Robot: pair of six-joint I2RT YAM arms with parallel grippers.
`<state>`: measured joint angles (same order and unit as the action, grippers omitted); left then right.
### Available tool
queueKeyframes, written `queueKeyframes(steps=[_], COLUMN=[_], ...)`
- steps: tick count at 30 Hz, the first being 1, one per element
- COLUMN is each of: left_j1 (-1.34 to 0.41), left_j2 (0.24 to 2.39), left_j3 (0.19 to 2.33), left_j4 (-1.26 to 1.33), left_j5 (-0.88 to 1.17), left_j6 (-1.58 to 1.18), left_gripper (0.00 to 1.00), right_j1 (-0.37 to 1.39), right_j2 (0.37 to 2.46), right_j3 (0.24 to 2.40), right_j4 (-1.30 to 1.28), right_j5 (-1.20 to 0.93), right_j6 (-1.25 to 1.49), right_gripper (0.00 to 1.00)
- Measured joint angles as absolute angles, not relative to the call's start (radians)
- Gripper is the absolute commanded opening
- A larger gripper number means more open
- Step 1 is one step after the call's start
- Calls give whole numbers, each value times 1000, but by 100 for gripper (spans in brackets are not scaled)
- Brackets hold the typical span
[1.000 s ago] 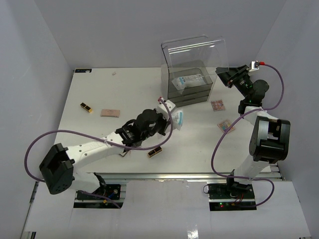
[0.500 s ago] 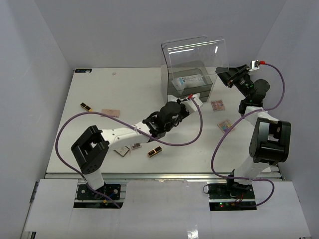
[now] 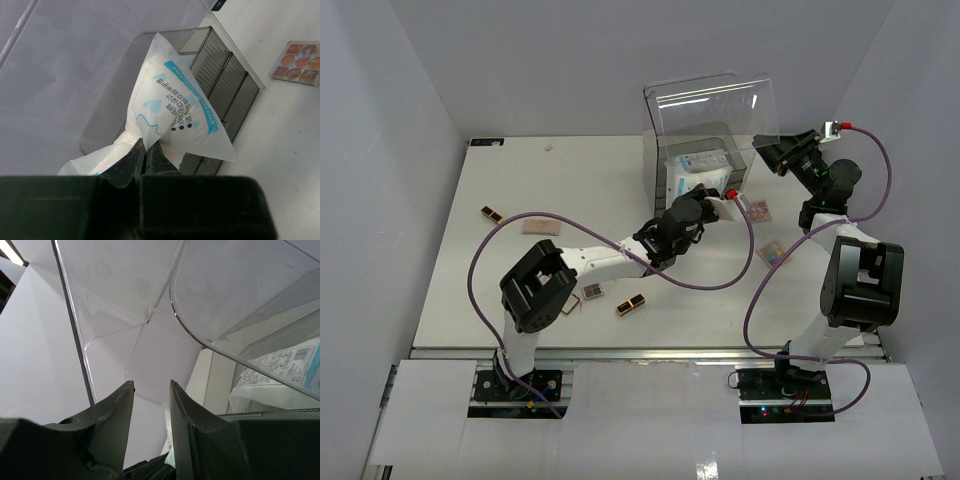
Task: Organize the makeup
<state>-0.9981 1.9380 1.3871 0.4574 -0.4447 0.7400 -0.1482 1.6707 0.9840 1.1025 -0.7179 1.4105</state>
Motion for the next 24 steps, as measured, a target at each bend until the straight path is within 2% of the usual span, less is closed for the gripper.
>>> queueKeyframes(steps=[6, 24], left_j1=[-998, -960], left_j2=[2036, 2111], left_j3=[1451, 1573], left_j4=[516, 604], left_j5=[-491, -529], left_j6=[843, 905], left_gripper=[10, 16], right_j1=[-148, -148], right_j2=[1671, 1671], right_j3=[984, 984], right_j4=[1103, 1104], right_j5=[-719, -723], right_j6=[1411, 1412], right_gripper=[41, 41])
